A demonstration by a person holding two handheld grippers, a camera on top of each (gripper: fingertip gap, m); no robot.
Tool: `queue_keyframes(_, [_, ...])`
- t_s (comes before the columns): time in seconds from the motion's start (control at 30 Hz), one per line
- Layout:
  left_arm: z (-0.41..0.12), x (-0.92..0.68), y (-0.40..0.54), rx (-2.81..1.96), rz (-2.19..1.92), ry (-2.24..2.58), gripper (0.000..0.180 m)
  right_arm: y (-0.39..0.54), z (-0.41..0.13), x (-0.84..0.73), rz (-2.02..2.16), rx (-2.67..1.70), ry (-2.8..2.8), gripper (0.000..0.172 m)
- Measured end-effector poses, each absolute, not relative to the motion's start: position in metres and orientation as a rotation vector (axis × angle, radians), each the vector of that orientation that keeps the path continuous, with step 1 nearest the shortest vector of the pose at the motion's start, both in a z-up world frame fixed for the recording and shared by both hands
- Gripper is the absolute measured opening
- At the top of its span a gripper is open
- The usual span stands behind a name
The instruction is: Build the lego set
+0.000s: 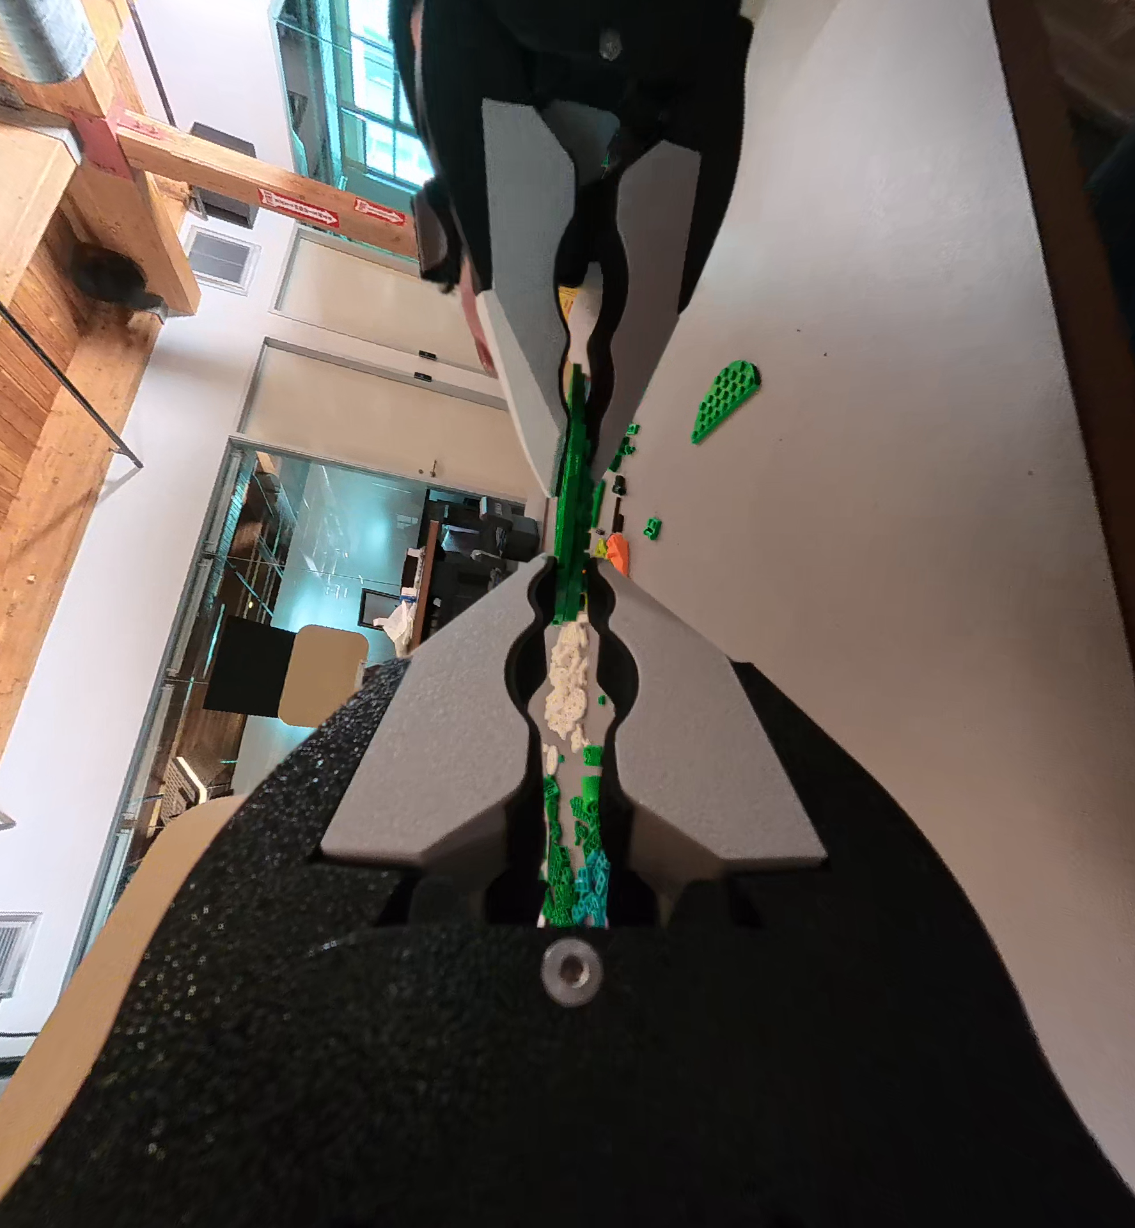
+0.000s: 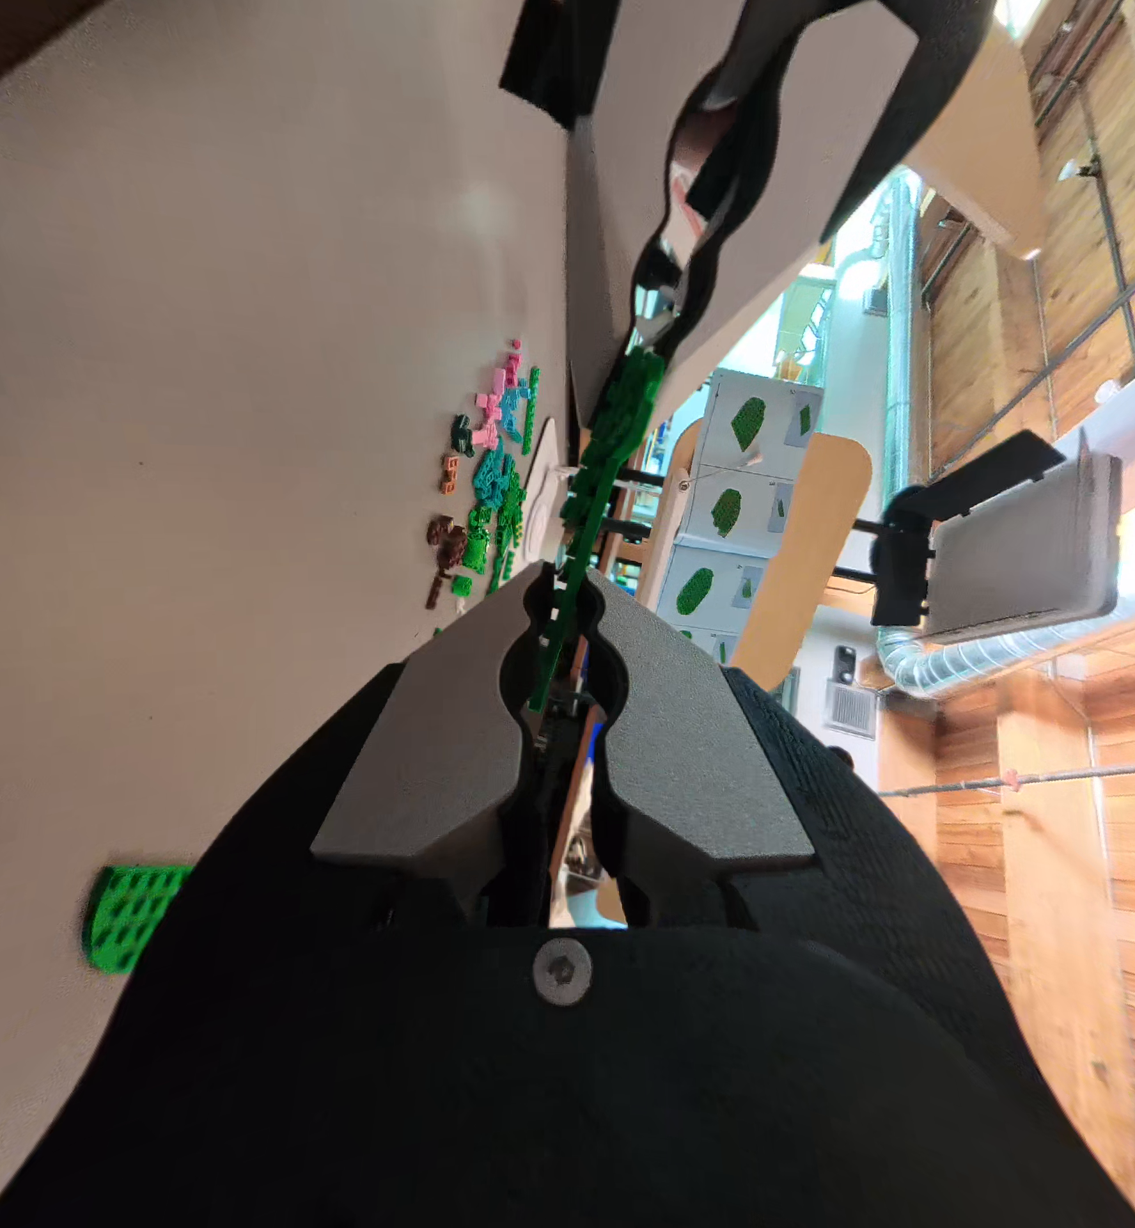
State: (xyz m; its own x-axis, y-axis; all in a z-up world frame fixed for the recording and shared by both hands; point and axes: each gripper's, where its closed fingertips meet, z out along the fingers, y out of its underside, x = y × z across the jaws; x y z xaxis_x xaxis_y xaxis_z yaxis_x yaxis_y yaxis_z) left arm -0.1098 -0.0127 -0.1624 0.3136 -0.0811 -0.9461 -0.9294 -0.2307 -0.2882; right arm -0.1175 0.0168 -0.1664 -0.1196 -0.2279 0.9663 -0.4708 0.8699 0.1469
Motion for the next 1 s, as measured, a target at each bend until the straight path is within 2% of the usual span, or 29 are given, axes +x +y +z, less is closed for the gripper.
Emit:
queue_keyframes(0.5, [-0.168,-0.111,-0.009,-1.592,1.081,0.927,0.005,0.020,-0.176,-0.116,0.341,0.442,-1.896,0.004])
queue_keyframes(1.0, [-0.165,-0.116,-0.010,-1.592,1.066,0.868,0.006,0.020,-0.169,-0.122,0.066,0.647,-1.718,0.005])
